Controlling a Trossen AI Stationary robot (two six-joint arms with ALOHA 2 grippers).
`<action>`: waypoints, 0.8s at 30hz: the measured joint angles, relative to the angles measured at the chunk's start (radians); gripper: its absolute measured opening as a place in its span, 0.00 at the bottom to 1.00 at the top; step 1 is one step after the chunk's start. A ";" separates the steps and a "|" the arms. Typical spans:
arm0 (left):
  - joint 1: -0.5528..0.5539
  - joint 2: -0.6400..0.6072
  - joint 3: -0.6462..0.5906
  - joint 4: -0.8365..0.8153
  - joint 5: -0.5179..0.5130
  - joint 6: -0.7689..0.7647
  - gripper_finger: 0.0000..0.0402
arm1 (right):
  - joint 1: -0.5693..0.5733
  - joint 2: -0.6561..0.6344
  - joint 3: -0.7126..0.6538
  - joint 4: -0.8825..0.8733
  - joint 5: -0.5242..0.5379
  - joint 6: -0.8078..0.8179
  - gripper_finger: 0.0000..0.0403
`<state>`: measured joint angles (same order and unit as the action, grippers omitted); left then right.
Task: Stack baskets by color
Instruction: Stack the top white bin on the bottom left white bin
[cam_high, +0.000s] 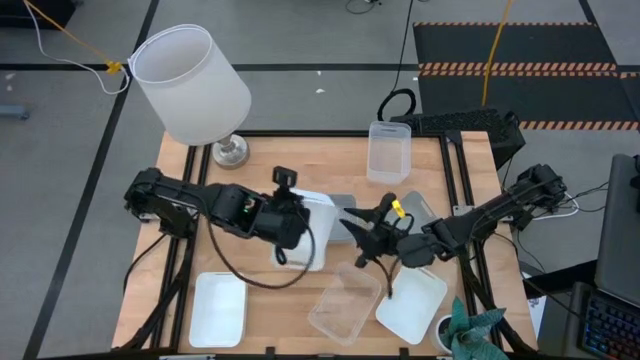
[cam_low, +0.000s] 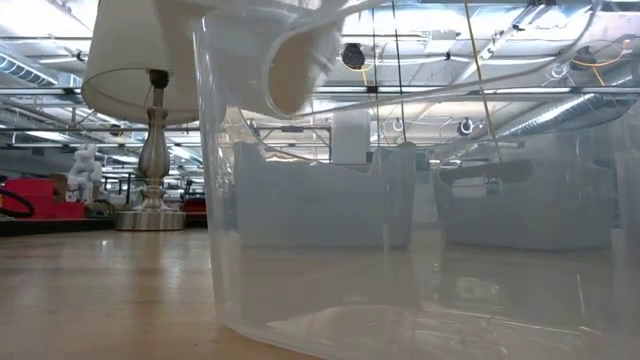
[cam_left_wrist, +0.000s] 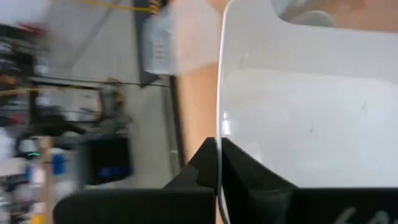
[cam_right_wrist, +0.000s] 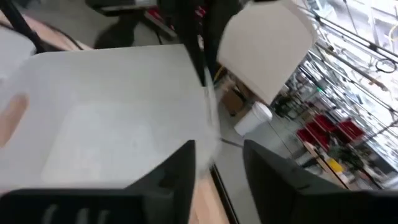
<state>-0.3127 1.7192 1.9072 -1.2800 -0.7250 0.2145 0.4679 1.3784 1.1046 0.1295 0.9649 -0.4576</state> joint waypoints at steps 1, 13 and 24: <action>0.000 -0.013 0.000 -0.026 0.026 -0.018 0.01 | 0.010 -0.009 0.000 0.002 0.000 0.000 0.34; -0.144 -0.167 0.000 -0.190 0.347 -0.343 0.00 | 0.094 -0.166 0.000 -0.214 0.001 0.140 0.43; -0.429 -0.176 0.000 -0.284 0.250 -0.701 0.00 | 0.097 -0.224 -0.001 -0.337 0.000 0.237 0.42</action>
<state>-0.7420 1.5436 1.9075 -1.5637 -0.4754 -0.4862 0.5652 1.1542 1.1038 -0.2077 0.9653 -0.2203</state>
